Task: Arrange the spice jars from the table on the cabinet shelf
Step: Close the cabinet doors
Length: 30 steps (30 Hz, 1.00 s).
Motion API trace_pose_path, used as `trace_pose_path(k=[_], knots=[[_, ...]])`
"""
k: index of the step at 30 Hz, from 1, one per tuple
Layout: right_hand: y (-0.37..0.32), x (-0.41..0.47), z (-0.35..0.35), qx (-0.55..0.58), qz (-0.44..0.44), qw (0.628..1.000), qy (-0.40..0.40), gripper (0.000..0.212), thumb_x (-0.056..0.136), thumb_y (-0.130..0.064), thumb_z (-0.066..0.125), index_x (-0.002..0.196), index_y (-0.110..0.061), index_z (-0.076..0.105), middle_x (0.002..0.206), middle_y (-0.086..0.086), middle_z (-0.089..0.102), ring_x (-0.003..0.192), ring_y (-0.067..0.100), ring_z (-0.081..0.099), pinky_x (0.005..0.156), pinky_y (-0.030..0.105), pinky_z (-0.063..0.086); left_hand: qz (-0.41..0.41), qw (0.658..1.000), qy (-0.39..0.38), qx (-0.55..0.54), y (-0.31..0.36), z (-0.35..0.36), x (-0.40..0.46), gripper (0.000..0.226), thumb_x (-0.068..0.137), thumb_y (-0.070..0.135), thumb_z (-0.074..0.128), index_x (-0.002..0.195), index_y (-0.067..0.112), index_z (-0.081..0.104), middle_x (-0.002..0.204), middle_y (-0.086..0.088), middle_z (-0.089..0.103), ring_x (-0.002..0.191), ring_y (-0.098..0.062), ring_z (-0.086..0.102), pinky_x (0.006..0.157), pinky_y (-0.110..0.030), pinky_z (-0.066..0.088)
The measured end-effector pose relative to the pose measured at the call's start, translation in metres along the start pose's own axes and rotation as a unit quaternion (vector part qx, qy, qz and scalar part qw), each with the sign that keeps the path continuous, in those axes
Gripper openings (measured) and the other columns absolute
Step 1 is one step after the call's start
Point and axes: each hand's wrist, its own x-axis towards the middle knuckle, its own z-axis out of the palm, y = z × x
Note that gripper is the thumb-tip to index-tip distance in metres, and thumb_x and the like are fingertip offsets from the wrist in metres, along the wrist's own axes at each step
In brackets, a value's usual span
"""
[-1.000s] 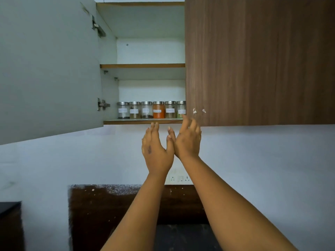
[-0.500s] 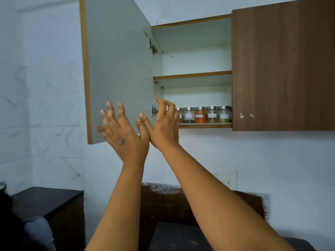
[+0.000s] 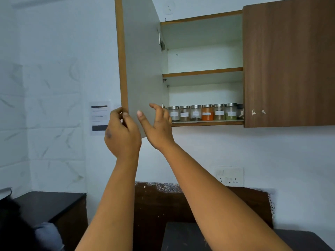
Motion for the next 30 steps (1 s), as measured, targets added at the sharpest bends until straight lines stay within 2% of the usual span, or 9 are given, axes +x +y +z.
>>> trace_pose_path(k=[3,5,9,13,16,18,21,25,30], knots=[[0.009,-0.002,-0.019,0.223,0.03,0.973,-0.055,0.066,0.076,-0.062,0.067,0.132,-0.037,0.044,0.141,-0.001,0.043,0.13,0.015,0.046,0.108,0.044,0.043,0.016,0.991,-0.018,-0.13,0.012,0.018,-0.018,0.015,0.091,0.017,0.053,0.096,0.015,0.067,0.082,0.011,0.066,0.067,0.001,0.059,0.059,-0.009,0.041],[0.022,-0.002,-0.041,0.254,0.034,0.966,-0.041,0.059,0.072,-0.058,0.071,0.124,-0.039,0.05,0.133,0.0,0.054,0.122,0.018,0.057,0.101,0.043,0.05,0.013,0.974,-0.029,-0.224,0.02,0.039,-0.036,0.013,0.089,0.016,0.054,0.088,0.018,0.067,0.076,0.011,0.066,0.067,-0.001,0.061,0.057,-0.014,0.045],[0.055,-0.007,-0.105,0.178,0.013,0.983,0.035,0.026,0.094,-0.035,0.06,0.118,-0.025,0.056,0.112,-0.001,0.069,0.103,0.012,0.068,0.09,0.032,0.055,0.073,0.948,-0.086,-0.297,0.039,0.096,-0.094,0.021,0.096,0.019,0.049,0.105,0.013,0.065,0.099,0.0,0.068,0.089,-0.016,0.063,0.073,-0.036,0.052],[0.096,-0.013,-0.168,0.041,0.018,0.991,0.127,0.014,0.098,-0.034,0.053,0.111,-0.029,0.055,0.096,-0.016,0.068,0.088,-0.007,0.065,0.076,0.012,0.052,0.136,0.942,-0.178,-0.251,0.058,0.151,-0.151,0.038,0.099,0.02,0.043,0.134,0.012,0.055,0.138,-0.001,0.055,0.12,-0.013,0.052,0.1,-0.021,0.039],[0.138,-0.007,-0.21,-0.034,0.057,0.986,0.15,0.024,0.1,-0.031,0.05,0.124,-0.032,0.05,0.106,-0.02,0.064,0.098,-0.003,0.063,0.086,0.016,0.051,0.205,0.923,-0.261,-0.197,0.057,0.203,-0.184,0.053,0.095,0.03,0.048,0.145,0.011,0.043,0.152,-0.003,0.04,0.14,-0.015,0.037,0.116,-0.02,0.022],[0.172,0.003,-0.232,-0.084,0.096,0.982,0.142,0.044,0.101,-0.024,0.049,0.143,-0.032,0.038,0.126,-0.012,0.06,0.112,0.006,0.059,0.097,0.024,0.047,0.25,0.905,-0.31,-0.148,0.052,0.243,-0.203,0.069,0.09,0.034,0.056,0.15,0.01,0.032,0.158,-0.005,0.028,0.147,-0.02,0.023,0.119,-0.027,0.014],[0.226,0.022,-0.257,-0.169,0.127,0.973,0.098,0.067,0.1,-0.015,0.049,0.154,-0.036,0.014,0.148,0.0,0.046,0.13,0.021,0.05,0.105,0.032,0.044,0.265,0.895,-0.344,-0.107,0.048,0.304,-0.226,0.071,0.091,0.027,0.056,0.152,0.009,0.023,0.16,-0.007,0.016,0.148,-0.025,0.014,0.119,-0.044,0.022],[0.279,0.049,-0.276,-0.269,0.087,0.957,0.06,0.07,0.1,-0.017,0.048,0.156,-0.031,0.007,0.155,0.004,0.032,0.139,0.024,0.039,0.11,0.033,0.038,0.293,0.904,-0.308,-0.034,0.039,0.365,-0.242,0.067,0.092,0.012,0.06,0.15,0.007,0.027,0.158,-0.01,0.022,0.145,-0.029,0.022,0.114,-0.049,0.029],[0.356,0.086,-0.315,-0.465,0.037,0.883,0.047,0.068,0.1,-0.045,0.037,0.155,-0.03,0.0,0.163,0.002,-0.013,0.15,0.024,-0.01,0.121,0.044,0.008,0.288,0.905,-0.31,0.042,0.027,0.429,-0.253,0.054,0.102,0.026,0.036,0.152,0.009,0.025,0.159,-0.009,0.023,0.146,-0.026,0.02,0.114,-0.047,0.028]])
